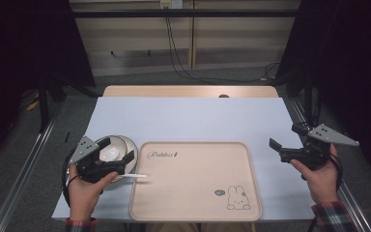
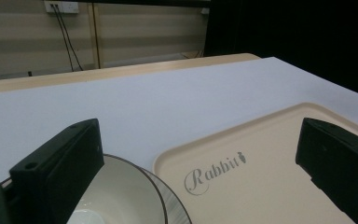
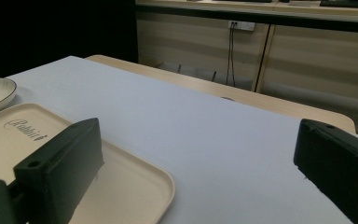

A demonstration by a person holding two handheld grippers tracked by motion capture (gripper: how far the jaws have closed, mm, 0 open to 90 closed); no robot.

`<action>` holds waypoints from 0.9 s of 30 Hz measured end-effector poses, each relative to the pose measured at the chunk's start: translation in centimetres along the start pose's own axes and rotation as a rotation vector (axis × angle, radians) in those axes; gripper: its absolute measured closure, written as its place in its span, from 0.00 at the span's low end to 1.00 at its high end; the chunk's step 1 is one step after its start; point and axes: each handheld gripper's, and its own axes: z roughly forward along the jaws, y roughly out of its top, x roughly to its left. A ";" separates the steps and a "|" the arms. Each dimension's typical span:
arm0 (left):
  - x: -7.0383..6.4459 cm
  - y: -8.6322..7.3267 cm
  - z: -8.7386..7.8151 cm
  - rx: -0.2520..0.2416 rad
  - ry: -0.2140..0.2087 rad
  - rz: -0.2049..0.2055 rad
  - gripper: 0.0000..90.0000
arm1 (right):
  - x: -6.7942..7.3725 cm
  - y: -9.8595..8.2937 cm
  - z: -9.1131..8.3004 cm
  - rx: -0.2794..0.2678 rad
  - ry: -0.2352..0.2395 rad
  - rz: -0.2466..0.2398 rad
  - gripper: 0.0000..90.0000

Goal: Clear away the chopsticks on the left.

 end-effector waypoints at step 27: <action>-1.7 -0.7 0.0 0.092 -0.033 0.025 0.03 | -0.3 -1.1 0.3 0.029 0.026 -0.023 0.01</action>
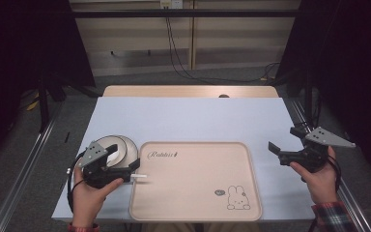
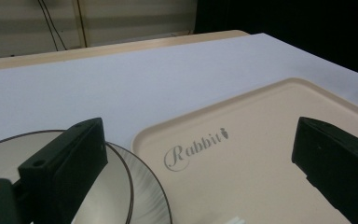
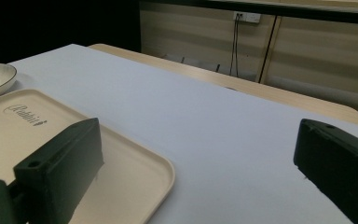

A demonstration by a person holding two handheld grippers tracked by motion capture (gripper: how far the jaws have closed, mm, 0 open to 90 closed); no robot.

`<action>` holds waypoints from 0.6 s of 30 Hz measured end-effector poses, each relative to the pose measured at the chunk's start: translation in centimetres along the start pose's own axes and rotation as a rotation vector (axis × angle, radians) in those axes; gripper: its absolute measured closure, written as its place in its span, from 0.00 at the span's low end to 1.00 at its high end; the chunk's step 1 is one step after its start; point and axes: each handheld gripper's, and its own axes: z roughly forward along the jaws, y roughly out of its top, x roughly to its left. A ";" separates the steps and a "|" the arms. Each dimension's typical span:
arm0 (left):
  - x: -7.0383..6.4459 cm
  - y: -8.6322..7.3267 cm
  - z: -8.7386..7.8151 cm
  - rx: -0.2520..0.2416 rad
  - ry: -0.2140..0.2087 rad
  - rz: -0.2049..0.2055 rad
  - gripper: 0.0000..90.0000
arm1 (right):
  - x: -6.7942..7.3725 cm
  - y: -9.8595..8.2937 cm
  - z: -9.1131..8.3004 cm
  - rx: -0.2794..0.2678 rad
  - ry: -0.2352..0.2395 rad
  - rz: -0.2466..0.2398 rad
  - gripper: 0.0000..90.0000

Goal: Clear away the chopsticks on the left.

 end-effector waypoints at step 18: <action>-0.1 0.5 0.7 0.132 -0.078 0.089 0.04 | 0.8 -0.3 0.9 0.037 0.019 -0.053 0.01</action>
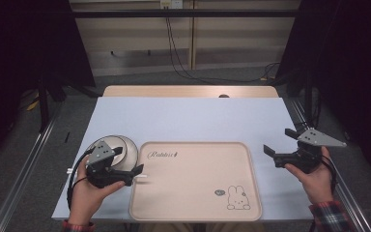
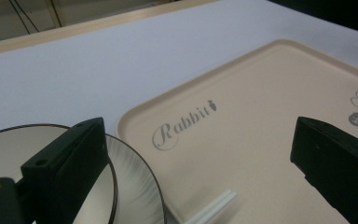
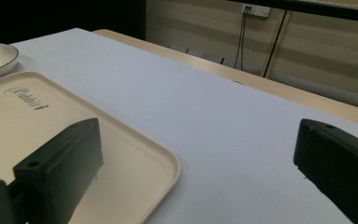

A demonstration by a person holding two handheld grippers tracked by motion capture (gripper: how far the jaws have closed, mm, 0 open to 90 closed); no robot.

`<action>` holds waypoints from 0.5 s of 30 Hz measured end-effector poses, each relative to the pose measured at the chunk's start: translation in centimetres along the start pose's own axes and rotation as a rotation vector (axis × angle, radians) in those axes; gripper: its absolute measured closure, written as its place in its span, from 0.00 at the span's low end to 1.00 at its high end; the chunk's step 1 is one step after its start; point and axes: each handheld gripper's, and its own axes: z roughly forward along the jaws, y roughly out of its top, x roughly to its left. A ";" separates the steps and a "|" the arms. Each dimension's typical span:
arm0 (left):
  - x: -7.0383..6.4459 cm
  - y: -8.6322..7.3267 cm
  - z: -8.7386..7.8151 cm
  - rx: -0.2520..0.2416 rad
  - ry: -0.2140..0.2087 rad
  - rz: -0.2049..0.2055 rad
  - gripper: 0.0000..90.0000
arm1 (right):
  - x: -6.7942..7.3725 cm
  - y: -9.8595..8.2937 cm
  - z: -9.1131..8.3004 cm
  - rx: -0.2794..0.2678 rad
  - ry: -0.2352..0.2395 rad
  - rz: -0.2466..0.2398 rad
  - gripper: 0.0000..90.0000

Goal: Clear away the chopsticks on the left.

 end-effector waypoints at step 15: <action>0.5 1.1 0.6 0.157 -0.057 0.101 0.04 | -0.1 -0.3 -0.3 0.010 0.005 -0.008 0.01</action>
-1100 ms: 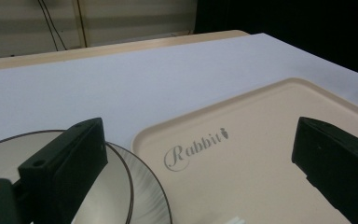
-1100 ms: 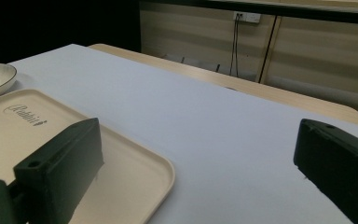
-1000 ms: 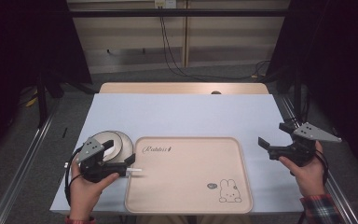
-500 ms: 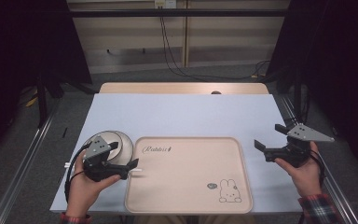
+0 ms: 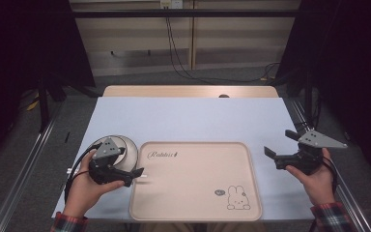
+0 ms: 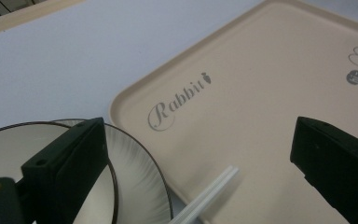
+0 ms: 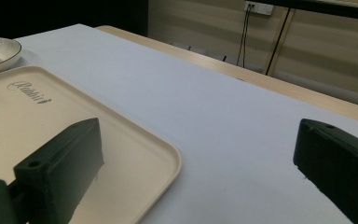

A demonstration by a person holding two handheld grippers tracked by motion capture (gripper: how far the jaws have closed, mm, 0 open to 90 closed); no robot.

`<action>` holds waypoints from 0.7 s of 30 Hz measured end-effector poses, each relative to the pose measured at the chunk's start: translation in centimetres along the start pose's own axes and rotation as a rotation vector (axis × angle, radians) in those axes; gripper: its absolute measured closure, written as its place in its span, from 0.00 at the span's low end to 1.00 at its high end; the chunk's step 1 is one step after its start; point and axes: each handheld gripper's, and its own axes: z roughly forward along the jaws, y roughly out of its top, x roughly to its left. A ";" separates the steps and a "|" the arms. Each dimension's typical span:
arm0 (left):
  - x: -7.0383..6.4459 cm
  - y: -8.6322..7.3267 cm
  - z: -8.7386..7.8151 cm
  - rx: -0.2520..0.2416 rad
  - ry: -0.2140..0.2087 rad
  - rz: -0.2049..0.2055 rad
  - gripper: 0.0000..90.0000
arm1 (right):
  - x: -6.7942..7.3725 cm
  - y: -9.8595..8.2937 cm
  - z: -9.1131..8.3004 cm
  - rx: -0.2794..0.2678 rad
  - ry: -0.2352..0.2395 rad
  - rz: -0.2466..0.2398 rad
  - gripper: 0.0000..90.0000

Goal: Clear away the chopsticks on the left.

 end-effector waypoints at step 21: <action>-0.2 0.5 0.7 0.130 -0.048 0.076 0.05 | 0.0 -0.1 -0.1 0.002 -0.001 0.004 0.01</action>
